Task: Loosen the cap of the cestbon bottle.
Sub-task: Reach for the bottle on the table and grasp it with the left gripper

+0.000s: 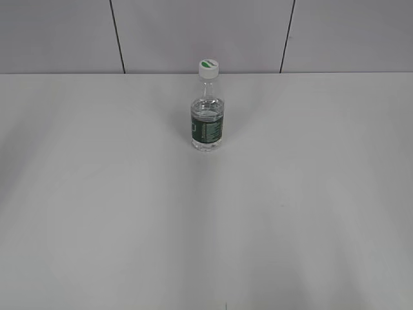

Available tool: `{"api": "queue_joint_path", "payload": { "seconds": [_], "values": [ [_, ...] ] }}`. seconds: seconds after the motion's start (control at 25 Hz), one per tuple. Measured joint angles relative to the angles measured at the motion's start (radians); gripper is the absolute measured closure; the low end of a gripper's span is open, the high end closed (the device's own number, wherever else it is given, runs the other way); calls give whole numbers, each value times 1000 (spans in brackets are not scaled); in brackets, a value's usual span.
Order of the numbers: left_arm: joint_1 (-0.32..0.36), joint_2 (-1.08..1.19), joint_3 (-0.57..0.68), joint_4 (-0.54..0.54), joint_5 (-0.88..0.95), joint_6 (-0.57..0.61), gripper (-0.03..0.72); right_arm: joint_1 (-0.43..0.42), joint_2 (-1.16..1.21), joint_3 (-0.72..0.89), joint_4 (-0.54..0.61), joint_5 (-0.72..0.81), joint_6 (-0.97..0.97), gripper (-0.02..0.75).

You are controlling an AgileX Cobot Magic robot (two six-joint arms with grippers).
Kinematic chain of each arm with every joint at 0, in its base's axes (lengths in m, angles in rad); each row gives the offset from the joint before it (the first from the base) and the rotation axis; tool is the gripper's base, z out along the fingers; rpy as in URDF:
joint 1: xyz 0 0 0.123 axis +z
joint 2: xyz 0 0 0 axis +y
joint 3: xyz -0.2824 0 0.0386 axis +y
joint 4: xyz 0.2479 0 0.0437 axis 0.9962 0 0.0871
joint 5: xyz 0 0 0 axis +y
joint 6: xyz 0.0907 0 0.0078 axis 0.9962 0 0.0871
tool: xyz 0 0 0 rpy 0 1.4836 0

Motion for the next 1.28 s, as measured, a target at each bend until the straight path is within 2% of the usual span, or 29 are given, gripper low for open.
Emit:
{"api": "queue_joint_path", "payload": {
  "seconds": [0.4, 0.76, 1.04, 1.28],
  "values": [
    [0, 327, -1, 52, -302, -14, 290, 0, 0, 0, 0, 0, 0, 186],
    [0, 546, -1, 246, -583, -193, 292, 0, 0, 0, 0, 0, 0, 186],
    [1, 722, -2, 272, -742, -206, 293, 0, 0, 0, 0, 0, 0, 186],
    [32, 885, -2, 325, -876, -224, 293, 0, 0, 0, 0, 0, 0, 186]
  ]
}}
